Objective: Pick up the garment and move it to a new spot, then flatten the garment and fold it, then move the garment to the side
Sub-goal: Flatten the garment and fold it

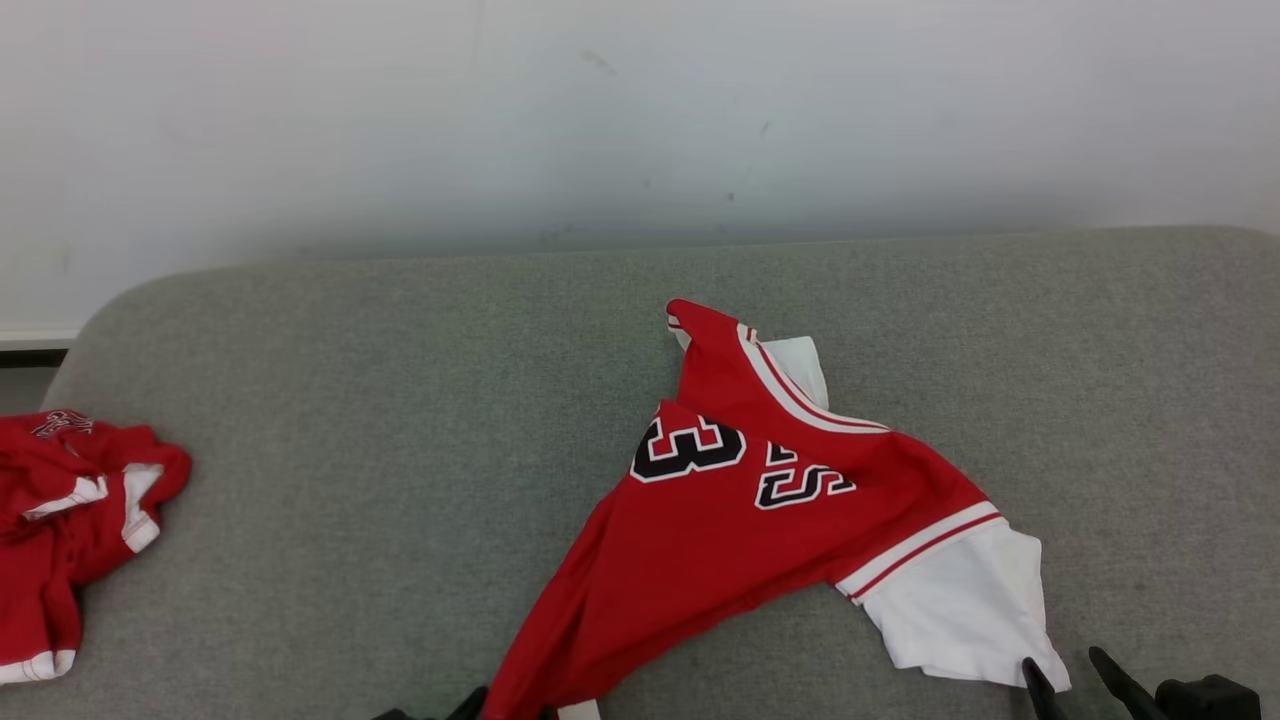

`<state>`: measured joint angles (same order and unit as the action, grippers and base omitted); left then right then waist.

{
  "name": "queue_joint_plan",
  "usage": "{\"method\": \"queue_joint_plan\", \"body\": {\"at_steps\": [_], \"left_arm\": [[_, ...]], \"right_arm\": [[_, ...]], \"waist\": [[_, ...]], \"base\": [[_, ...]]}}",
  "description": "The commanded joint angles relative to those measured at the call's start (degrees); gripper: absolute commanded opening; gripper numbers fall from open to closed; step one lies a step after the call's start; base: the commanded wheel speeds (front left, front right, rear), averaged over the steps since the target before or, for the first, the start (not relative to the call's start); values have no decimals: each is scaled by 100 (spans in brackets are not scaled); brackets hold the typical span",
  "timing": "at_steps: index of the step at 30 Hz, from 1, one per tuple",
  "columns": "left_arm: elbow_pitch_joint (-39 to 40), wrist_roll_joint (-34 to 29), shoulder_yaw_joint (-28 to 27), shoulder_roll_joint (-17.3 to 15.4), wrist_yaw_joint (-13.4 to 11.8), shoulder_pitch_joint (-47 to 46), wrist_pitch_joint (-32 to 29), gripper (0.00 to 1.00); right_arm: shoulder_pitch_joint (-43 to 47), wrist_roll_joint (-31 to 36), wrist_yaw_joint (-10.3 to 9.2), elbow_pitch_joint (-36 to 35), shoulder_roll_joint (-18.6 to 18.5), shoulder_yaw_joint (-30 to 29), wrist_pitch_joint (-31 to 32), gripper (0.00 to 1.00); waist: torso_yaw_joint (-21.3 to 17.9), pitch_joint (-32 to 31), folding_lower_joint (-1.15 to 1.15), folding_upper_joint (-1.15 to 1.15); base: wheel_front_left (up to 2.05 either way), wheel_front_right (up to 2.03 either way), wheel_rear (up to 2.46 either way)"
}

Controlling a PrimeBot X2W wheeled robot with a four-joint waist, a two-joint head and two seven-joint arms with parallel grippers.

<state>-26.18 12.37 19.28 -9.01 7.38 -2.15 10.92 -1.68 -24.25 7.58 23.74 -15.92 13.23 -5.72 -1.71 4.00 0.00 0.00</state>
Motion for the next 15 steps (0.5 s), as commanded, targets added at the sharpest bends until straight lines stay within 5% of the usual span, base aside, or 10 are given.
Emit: {"method": "queue_joint_plan", "body": {"at_steps": [1, 12, 15], "left_arm": [[-58, 196, 112, -33, 8, -101, 50, 100], [-321, 595, 551, -173, 8, -384, 179, 98], [-429, 674, 688, -168, 9, -456, 200, 69]], "right_arm": [[-144, -72, -17, 118, -3, 37, -34, 100], [-734, -262, -17, 743, 39, 489, 27, 100], [-913, -331, -17, 1032, 110, 671, 76, 100]], "waist": [[3, 74, 0, 0], [50, 261, 0, 0], [56, 284, 0, 0]], "base": [[0, 0, 0], [0, 0, 0], [0, 0, 0]]}}
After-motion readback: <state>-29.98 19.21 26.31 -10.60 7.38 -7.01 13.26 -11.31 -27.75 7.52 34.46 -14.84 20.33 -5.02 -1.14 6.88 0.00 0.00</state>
